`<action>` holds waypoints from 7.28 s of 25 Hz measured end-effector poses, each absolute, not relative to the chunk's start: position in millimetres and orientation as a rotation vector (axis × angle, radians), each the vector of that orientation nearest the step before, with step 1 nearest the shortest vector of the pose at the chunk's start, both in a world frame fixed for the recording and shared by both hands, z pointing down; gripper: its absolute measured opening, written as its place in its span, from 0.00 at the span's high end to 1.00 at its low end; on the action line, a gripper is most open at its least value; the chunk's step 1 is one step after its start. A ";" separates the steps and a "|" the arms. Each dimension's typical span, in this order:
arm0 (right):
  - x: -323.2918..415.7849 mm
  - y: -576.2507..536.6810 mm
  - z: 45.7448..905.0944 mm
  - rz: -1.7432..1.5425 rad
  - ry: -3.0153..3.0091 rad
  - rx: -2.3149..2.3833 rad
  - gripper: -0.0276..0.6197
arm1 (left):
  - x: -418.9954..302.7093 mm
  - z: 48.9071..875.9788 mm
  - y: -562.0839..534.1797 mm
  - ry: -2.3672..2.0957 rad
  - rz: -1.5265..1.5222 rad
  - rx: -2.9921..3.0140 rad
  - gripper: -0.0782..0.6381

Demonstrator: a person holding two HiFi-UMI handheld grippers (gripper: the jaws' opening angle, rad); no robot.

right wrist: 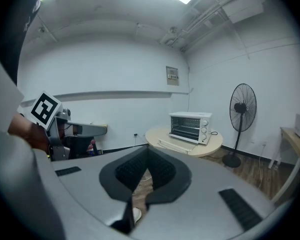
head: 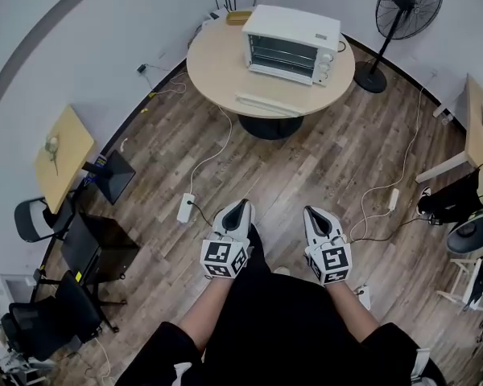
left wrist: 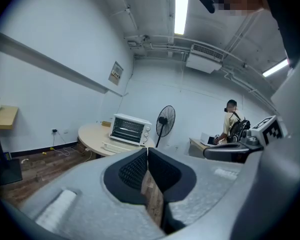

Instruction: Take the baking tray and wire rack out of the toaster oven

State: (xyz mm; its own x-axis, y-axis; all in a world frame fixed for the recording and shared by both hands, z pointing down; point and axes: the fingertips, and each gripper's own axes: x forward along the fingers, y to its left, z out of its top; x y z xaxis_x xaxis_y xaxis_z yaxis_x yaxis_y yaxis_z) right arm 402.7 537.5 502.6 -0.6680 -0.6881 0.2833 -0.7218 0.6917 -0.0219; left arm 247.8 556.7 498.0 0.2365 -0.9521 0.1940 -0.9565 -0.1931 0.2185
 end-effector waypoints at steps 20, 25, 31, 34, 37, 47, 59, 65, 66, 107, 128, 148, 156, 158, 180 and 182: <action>271.7 302.5 490.1 0.251 -2.494 1.242 0.96 | 85.3 478.7 296.0 -1.599 -0.060 2.293 0.86; 259.8 279.0 500.4 0.275 -2.424 1.301 0.96 | 68.3 486.7 260.3 -1.516 -0.061 2.341 0.86; 249.8 264.9 506.0 0.277 -2.385 1.283 0.96 | 57.1 501.3 234.8 -1.499 -0.051 2.332 0.86; 249.3 252.2 510.3 0.309 -2.376 1.297 0.96 | 59.3 503.8 226.9 -1.495 -0.053 2.312 0.86; 245.7 235.7 510.6 0.325 -2.402 1.299 0.96 | 63.1 505.3 216.9 -1.495 -0.038 2.306 0.86; 254.6 148.4 526.3 0.419 -2.453 1.323 0.96 | 64.8 509.4 149.9 -1.531 -0.003 2.272 0.86; 287.1 37.5 558.1 0.657 -2.502 1.427 0.96 | 121.2 550.7 37.2 -1.380 0.167 2.269 0.86; 288.1 -11.9 577.9 0.873 -2.566 1.357 0.96 | 125.4 571.7 -16.5 -1.366 0.108 2.149 0.86; 285.8 -18.8 582.2 0.903 -2.576 1.337 0.96 | 124.9 576.7 -24.8 -1.367 0.094 2.125 0.86; 313.0 -175.4 719.1 2.045 -2.147 1.990 0.78 | 141.1 710.4 -188.3 -1.023 -0.330 1.550 0.67; 310.1 -213.7 740.6 2.146 -2.086 2.023 0.78 | 132.8 731.5 -231.4 -1.076 -0.422 1.442 0.69; 304.5 -161.8 738.6 2.187 -2.016 2.144 0.81 | 132.4 733.0 -183.0 -0.939 -0.397 1.383 0.76; 300.6 -124.9 744.5 2.209 -1.988 2.135 0.81 | 130.7 739.4 -145.6 -0.893 -0.315 1.395 0.76; 300.0 -113.4 750.7 2.259 -1.947 2.121 0.83 | 131.1 744.9 -134.5 -0.879 -0.265 1.398 0.76; 297.7 -13.6 739.1 2.463 -1.918 1.935 0.84 | 129.5 725.2 -31.0 -0.901 -0.313 1.371 0.76; 297.5 -5.0 737.6 2.458 -1.918 1.921 0.84 | 129.5 722.5 -21.8 -0.908 -0.307 1.390 0.76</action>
State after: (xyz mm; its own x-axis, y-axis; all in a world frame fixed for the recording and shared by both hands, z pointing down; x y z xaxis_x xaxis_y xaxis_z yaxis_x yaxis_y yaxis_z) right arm 297.5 -5.0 737.6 -0.3535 -0.8468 0.3974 -0.1793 -0.3556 -0.9173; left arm 129.5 -21.8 722.5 0.6396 -0.6754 0.3672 -0.3143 0.2062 0.9267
